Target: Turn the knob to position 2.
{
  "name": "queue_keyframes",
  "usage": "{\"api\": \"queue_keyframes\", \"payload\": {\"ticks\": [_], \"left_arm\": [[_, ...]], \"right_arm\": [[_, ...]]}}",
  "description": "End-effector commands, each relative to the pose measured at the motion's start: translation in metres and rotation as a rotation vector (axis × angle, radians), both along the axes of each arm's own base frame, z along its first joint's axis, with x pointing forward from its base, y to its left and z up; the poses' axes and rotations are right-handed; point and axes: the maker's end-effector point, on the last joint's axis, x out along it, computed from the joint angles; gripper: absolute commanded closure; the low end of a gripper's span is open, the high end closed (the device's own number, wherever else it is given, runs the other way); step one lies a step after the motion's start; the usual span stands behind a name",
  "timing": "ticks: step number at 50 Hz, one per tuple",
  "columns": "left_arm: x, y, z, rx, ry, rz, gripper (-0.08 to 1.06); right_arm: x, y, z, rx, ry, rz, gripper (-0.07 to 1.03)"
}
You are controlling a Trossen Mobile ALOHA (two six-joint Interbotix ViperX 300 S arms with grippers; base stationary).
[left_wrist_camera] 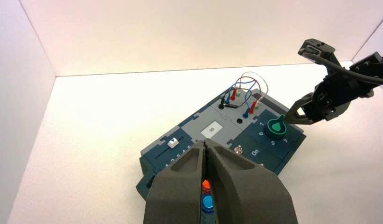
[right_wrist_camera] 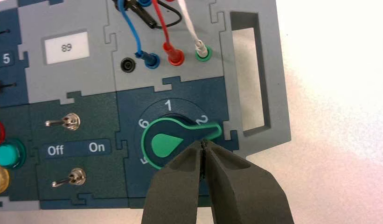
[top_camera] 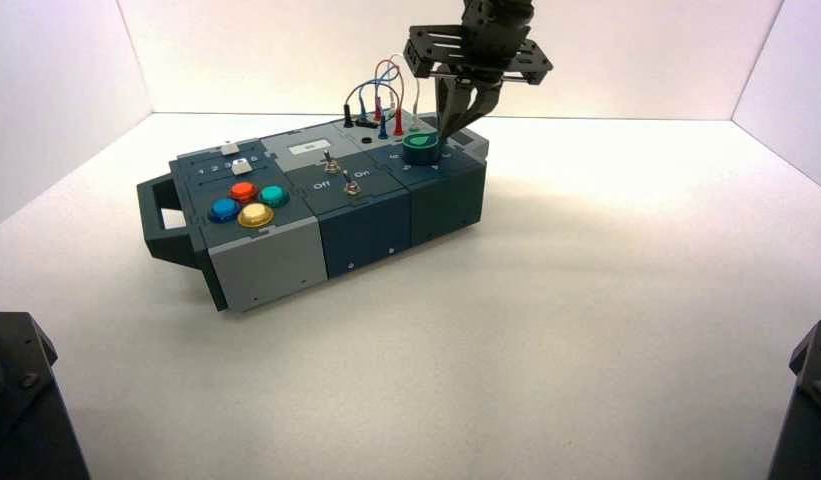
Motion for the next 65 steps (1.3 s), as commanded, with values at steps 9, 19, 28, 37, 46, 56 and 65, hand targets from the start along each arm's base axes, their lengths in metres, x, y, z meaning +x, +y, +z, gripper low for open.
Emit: {"api": "queue_keyframes", "payload": {"ticks": [9,19,28,37,46,56,65], "left_arm": [[0.003,-0.001,0.005,0.002,-0.01,-0.003,1.01],[0.003,-0.001,0.006,0.001,-0.013,-0.003,1.01],[0.003,-0.001,0.006,0.001,-0.013,-0.003,1.01],[0.003,0.0,0.006,0.0,-0.014,-0.001,1.01],[0.003,0.0,0.006,0.003,-0.013,-0.001,1.01],[0.003,-0.001,0.005,0.003,-0.012,-0.003,1.01],[0.003,0.0,0.006,0.004,-0.014,-0.002,1.01]], "right_arm": [[0.01,0.003,0.01,0.017,-0.029,-0.007,0.99],[0.013,0.004,0.012,0.02,-0.037,-0.004,0.99],[0.015,0.006,0.015,0.024,-0.045,-0.003,0.99],[0.017,0.007,0.015,0.024,-0.047,-0.002,0.99],[0.017,0.007,0.014,0.023,-0.045,-0.002,0.99],[0.015,0.001,0.011,0.014,-0.029,-0.011,0.99],[0.019,-0.015,0.016,0.013,-0.037,-0.041,0.99]]}}
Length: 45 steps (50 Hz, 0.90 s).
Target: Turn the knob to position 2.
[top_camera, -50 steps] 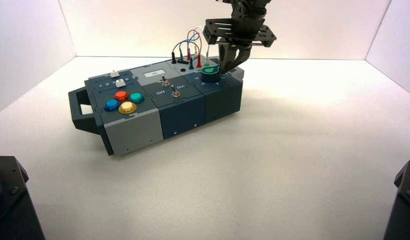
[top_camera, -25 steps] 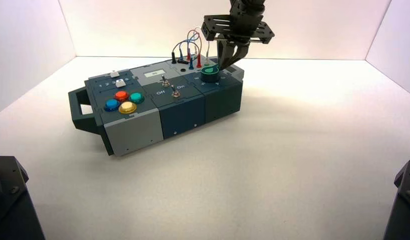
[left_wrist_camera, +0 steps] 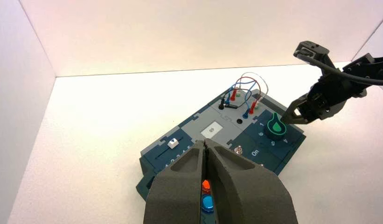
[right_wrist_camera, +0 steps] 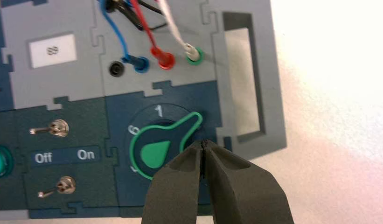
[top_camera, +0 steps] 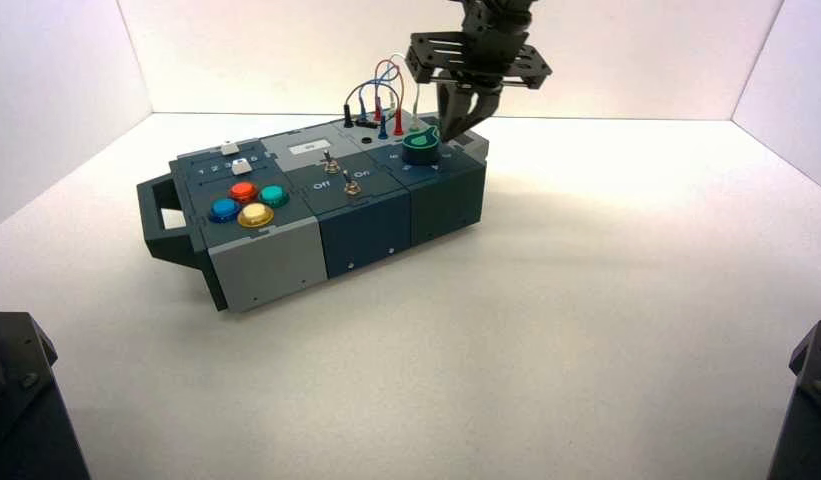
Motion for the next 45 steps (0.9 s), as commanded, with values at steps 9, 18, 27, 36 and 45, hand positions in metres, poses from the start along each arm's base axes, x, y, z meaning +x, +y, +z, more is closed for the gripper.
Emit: {"api": "queue_keyframes", "payload": {"ticks": [9,18,27,36,45], "left_arm": [[0.003,-0.001,0.006,0.003,-0.013,-0.004,1.01],[0.004,0.0,0.003,0.009,-0.005,-0.002,1.01],[0.006,0.0,0.002,0.014,0.006,0.002,1.01],[0.006,0.002,0.001,0.018,0.004,0.008,1.01],[0.006,0.003,0.002,0.016,0.0,0.014,1.01]], "right_arm": [[0.014,-0.021,0.042,0.027,-0.087,-0.038,0.99],[0.009,-0.024,0.091,0.054,-0.191,-0.015,0.99],[-0.004,-0.022,0.154,0.105,-0.294,0.021,0.99],[-0.018,-0.024,0.179,0.117,-0.326,0.045,0.99],[-0.025,-0.028,0.177,0.099,-0.315,0.06,0.99]]}}
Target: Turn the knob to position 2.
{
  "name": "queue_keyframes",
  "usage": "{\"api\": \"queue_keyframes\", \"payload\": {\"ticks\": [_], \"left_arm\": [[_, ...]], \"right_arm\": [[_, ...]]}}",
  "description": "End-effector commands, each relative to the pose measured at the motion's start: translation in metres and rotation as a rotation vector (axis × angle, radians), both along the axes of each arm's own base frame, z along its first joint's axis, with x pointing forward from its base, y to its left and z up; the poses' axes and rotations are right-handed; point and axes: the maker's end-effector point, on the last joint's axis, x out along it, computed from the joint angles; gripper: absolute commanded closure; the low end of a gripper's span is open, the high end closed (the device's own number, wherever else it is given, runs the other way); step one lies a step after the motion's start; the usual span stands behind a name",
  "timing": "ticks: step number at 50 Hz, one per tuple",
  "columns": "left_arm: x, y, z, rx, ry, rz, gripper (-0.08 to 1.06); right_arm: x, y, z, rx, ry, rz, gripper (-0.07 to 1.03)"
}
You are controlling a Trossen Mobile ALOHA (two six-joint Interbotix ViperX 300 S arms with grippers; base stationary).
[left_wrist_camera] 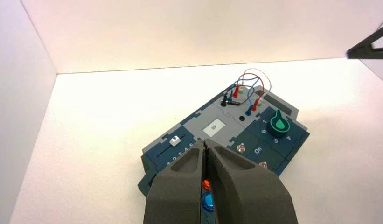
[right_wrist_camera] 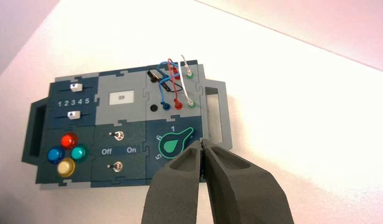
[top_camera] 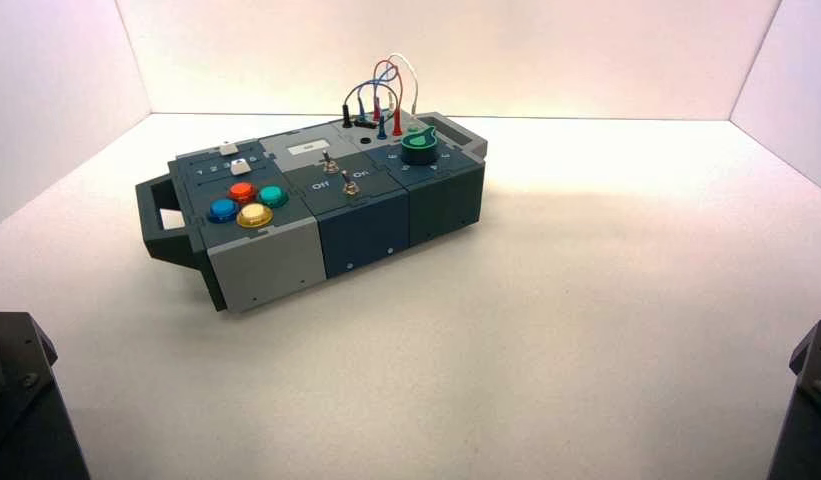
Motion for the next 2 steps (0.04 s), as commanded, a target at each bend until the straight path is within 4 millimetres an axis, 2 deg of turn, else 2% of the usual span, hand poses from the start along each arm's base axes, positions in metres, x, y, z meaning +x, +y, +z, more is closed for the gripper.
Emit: {"api": "queue_keyframes", "payload": {"ticks": [1,2], "left_arm": [[0.0027,0.0009,0.0058,0.004,-0.017,0.004,1.01],[0.0027,0.0009,0.0058,0.004,-0.017,0.004,1.01]], "right_arm": [[-0.0033,0.0004,0.0096,0.001,-0.019,0.012,0.99],[-0.0039,-0.0001,0.0089,-0.002,-0.019,0.014,0.99]]}}
